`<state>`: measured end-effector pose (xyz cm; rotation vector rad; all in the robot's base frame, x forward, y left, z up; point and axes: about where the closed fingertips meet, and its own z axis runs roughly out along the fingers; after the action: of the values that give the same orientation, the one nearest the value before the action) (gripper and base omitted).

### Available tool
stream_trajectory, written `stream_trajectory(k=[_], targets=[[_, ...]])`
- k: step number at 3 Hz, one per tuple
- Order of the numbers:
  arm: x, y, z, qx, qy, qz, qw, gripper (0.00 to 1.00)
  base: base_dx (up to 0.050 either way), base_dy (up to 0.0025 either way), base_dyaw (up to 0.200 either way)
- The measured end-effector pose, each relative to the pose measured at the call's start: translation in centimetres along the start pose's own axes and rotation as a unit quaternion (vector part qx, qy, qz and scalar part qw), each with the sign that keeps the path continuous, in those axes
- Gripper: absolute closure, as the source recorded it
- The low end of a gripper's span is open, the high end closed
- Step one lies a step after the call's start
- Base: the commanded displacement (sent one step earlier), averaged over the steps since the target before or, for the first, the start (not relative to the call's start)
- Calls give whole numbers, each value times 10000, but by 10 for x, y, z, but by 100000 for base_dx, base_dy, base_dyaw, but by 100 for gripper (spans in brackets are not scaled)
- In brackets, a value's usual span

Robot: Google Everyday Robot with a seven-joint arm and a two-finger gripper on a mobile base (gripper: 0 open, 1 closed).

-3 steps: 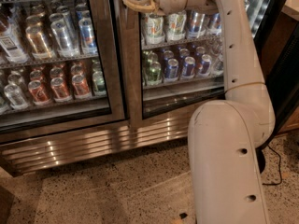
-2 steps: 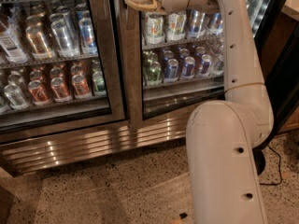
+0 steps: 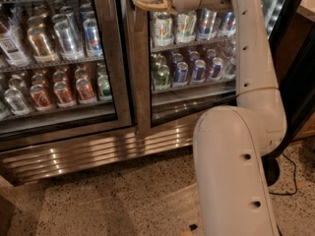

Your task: Open right fridge door

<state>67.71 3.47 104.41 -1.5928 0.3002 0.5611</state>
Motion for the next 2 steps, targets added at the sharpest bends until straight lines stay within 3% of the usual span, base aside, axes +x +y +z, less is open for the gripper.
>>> stream_trajectory(k=[1, 2], targets=[[-4, -10, -18, 84, 434, 182, 9989, 100, 0, 0, 0], [-8, -11, -18, 88, 480, 196, 9986, 100, 0, 0, 0]])
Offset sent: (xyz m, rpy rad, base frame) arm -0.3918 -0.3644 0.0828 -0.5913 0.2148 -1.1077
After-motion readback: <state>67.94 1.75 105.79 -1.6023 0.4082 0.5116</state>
